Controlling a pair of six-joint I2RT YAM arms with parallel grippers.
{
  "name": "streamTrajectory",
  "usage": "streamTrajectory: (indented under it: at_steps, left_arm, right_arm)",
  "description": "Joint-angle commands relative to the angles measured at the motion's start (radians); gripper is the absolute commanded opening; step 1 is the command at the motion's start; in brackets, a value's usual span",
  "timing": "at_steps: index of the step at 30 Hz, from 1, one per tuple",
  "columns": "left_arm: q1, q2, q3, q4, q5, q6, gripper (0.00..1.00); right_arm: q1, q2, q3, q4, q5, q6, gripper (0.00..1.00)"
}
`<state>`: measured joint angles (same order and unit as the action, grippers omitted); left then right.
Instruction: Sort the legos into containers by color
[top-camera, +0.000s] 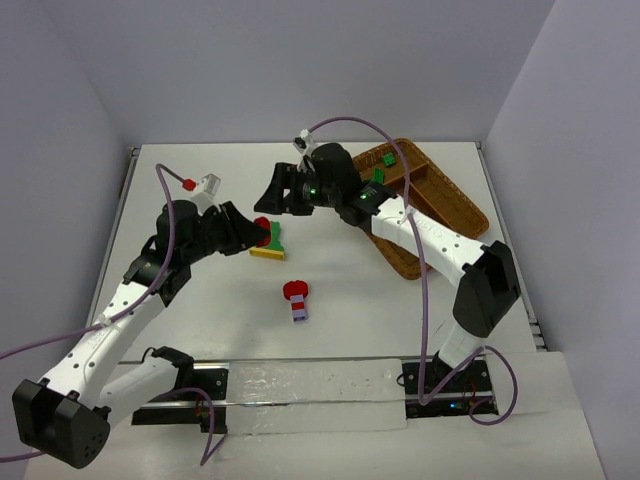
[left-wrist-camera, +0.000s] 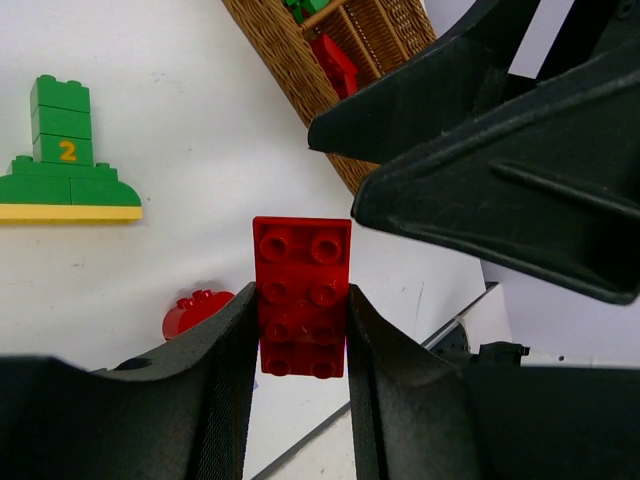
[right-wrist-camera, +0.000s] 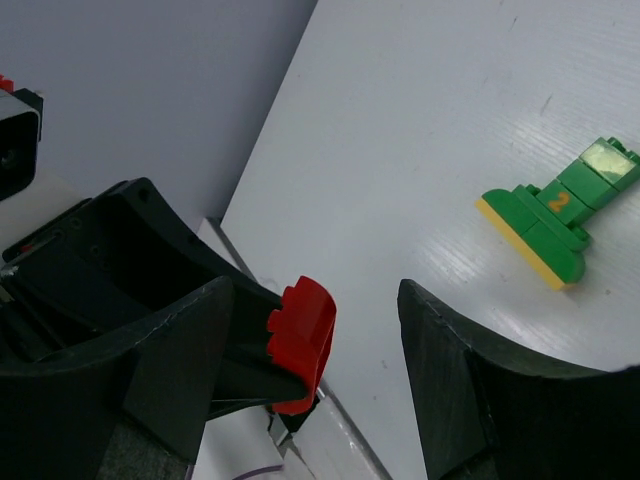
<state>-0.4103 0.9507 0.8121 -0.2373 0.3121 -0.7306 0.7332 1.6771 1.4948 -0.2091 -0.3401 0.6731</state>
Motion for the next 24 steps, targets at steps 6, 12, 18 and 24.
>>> streamTrajectory:
  at_steps: [6, 12, 18, 24]
  left_arm:
    - [0.004, -0.024, 0.011, -0.014, -0.011, 0.031, 0.24]
    - [0.004, -0.039, 0.020, -0.018, -0.025, 0.033, 0.25]
    - [0.004, -0.043, 0.024, -0.035, -0.043, 0.039, 0.25]
    - [0.004, -0.043, 0.025, -0.040, -0.065, 0.034, 0.26]
  right_arm:
    - [0.050, 0.026, 0.057, 0.000, 0.001, -0.007, 0.65]
    - [0.055, 0.026, 0.015, 0.028, 0.003, 0.018, 0.62]
    - [0.067, 0.038, 0.011, 0.023, -0.015, 0.019, 0.60]
    - [0.075, 0.033, 0.001, 0.054, -0.056, 0.041, 0.49]
